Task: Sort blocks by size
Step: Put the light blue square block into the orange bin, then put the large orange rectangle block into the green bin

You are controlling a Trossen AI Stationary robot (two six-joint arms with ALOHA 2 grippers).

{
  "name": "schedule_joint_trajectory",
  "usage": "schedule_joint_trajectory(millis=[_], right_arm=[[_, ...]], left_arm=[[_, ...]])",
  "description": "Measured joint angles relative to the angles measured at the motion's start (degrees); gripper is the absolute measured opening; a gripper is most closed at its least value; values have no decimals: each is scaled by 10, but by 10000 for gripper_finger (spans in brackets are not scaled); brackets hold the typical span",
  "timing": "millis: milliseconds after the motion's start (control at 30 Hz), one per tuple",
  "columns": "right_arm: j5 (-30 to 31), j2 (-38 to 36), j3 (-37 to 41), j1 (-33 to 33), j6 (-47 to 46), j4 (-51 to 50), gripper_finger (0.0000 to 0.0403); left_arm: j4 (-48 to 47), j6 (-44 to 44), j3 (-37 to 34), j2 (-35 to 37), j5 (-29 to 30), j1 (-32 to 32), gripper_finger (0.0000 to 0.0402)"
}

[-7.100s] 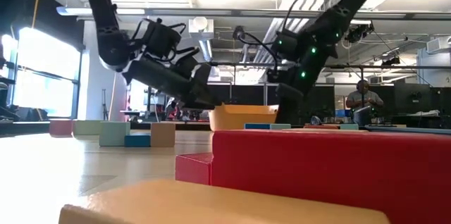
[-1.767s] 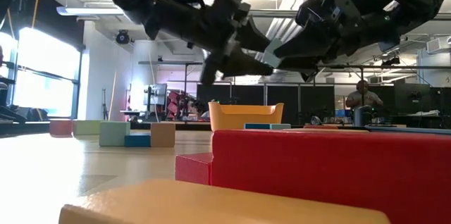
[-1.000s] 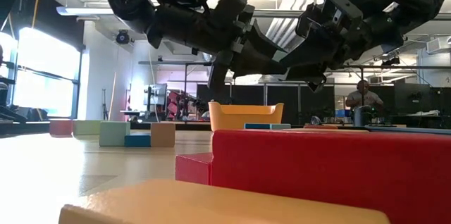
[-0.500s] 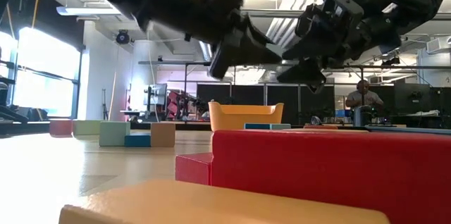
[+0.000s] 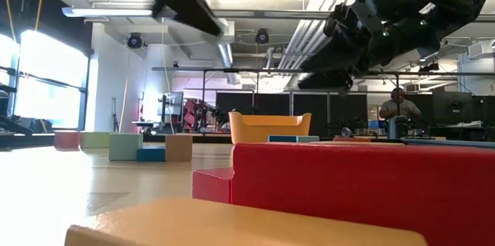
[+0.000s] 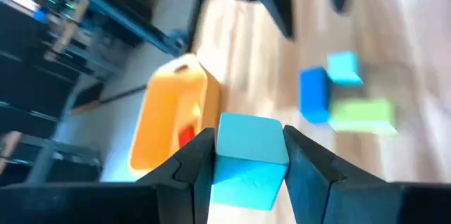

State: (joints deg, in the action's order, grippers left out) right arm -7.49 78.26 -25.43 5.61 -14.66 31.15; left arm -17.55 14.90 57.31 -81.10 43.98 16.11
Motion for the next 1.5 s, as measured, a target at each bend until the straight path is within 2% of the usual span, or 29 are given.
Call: schedule_joint_trajectory(millis=[167, 333, 433, 600, 700, 800, 1000, 1200, 1500], right_arm=[[-22, 0, 0, 2, 46, 25, 257], [-62, -5, 0, 21, 89, 42, 257], [-81, -11, -6, 37, 104, 37, 257], [-102, -11, -24, 53, 105, 19, 257], [-103, -11, -34, 53, 106, -6, 257], [-103, -11, -38, 52, 99, -15, 257], [-103, -11, -38, 52, 74, -21, 257], [-103, -11, -38, 41, 57, -33, 257], [-101, -11, -38, 0, 66, -43, 257]], left_arm=[[-220, -201, 65, 33, 17, 106, 122], [-381, -495, 114, 22, -38, 206, 122], [-440, -686, 123, 9, -107, 255, 122], [-499, -1009, 133, -22, -265, 318, 121], [-513, -1126, 133, -57, -354, 349, 121], [-508, -1169, 133, -93, -415, 375, 121], [-511, -1182, 128, -148, -499, 394, 121], [-520, -1164, 128, -160, -497, 391, 139], [-592, -1169, 128, -102, -466, 387, 219]])
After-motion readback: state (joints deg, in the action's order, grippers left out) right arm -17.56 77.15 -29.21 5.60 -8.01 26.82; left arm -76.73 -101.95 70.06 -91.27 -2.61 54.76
